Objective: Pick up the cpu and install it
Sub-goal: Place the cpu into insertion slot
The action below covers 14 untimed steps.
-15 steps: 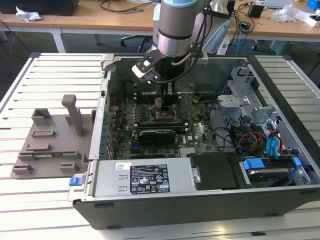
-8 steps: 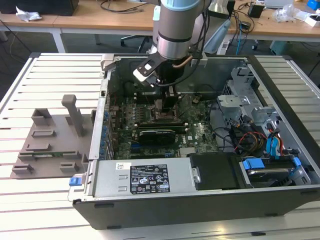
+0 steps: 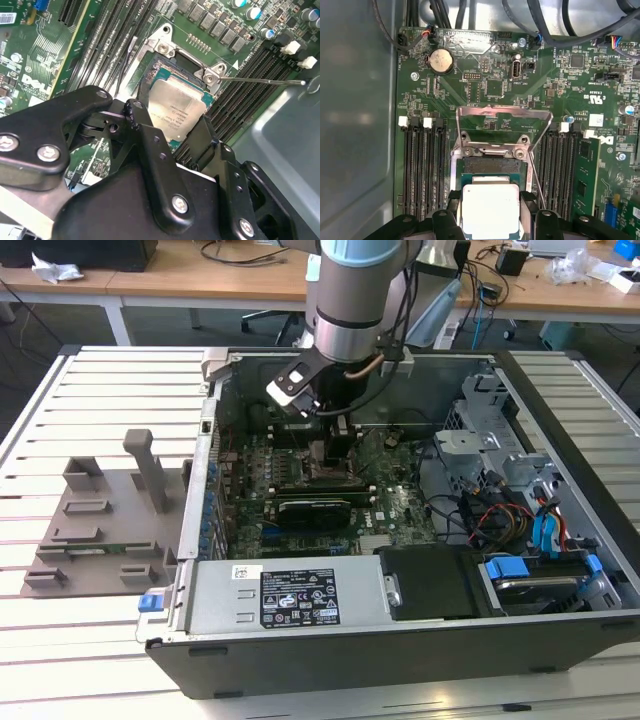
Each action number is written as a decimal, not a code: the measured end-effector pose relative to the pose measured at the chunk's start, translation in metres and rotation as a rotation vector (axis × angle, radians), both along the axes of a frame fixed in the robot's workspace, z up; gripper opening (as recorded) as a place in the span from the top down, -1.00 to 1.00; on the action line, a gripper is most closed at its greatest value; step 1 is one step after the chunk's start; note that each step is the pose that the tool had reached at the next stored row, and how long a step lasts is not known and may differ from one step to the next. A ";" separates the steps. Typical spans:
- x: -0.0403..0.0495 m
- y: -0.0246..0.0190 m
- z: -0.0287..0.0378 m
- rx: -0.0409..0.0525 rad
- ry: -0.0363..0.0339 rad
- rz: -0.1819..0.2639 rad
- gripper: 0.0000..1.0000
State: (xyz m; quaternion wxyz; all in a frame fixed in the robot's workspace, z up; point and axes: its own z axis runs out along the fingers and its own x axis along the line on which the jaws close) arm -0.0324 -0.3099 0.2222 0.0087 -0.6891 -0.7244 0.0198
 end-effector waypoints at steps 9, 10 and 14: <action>0.0000 0.0000 -0.0077 0.0000 0.0000 0.000 -0.09; 0.0000 0.0000 -0.0085 -0.0001 0.0001 0.000 -0.09; 0.0000 0.0000 -0.0146 -0.0001 0.0001 0.000 -0.09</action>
